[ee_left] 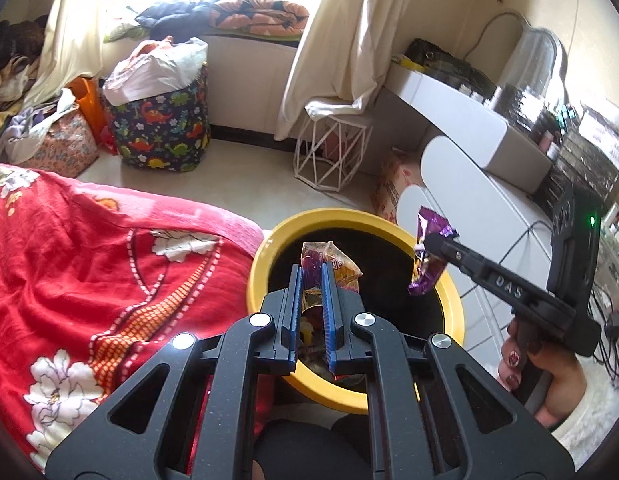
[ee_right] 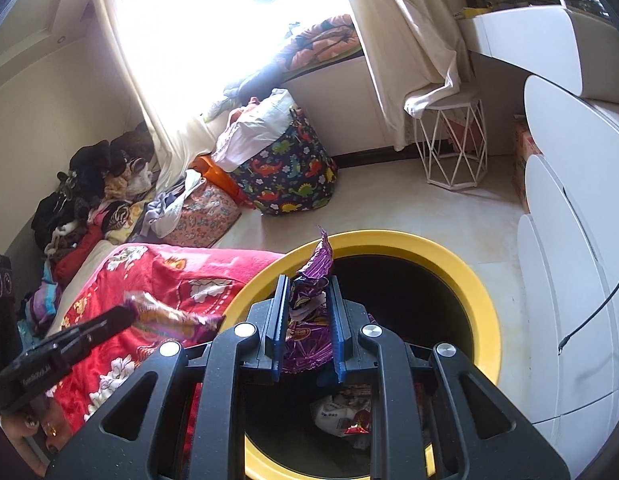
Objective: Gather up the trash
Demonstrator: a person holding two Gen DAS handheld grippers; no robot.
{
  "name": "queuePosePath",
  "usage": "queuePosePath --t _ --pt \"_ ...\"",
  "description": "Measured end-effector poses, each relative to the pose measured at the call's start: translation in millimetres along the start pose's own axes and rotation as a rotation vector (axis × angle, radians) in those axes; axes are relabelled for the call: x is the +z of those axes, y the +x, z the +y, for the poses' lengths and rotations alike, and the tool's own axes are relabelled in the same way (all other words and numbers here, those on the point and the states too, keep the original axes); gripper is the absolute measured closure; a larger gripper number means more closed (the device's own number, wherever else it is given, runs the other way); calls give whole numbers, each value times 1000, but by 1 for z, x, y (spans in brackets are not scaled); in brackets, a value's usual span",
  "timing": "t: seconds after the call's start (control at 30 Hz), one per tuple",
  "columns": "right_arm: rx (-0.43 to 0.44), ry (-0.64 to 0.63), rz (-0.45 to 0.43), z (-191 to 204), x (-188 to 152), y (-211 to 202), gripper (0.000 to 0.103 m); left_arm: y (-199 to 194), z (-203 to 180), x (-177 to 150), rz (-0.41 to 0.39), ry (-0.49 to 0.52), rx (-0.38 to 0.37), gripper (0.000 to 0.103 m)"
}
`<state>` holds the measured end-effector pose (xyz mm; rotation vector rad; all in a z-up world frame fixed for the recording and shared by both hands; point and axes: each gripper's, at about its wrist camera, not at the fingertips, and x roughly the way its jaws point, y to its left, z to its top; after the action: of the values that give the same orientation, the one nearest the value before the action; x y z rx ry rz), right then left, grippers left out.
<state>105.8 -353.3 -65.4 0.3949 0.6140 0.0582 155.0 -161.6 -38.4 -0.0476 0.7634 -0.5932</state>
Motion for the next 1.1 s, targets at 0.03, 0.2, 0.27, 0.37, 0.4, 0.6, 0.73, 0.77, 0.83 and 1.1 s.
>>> queuePosePath --t 0.03,0.2,0.27,0.37,0.4,0.6,0.73,0.77,0.83,1.1 --pt "-3 3 1 -3 0 0 85 2 -3 -1 7 7 -4 97" --pt "-17 25 11 -13 -1 1 83 15 -17 -6 44 55 -16 97" --pt "-21 32 14 -16 -1 2 83 21 -21 -9 60 70 -20 97" --pt "-25 44 20 -22 -1 3 83 28 -26 -13 80 78 -26 97" --pt "-25 46 23 -23 -1 4 83 30 -27 -13 85 79 -28 97" --pt "-22 64 37 -30 -2 6 77 44 -34 -18 126 98 -33 97" --pt "-24 74 37 -34 -2 5 73 52 -35 -21 144 98 -35 97" --pt "-24 76 37 -35 -2 5 72 53 -36 -21 147 97 -36 97" --pt "-26 78 35 -36 -3 4 70 55 -36 -21 155 95 -37 93" --pt "-34 78 33 -38 -4 -3 55 51 -35 -22 153 77 -21 53"
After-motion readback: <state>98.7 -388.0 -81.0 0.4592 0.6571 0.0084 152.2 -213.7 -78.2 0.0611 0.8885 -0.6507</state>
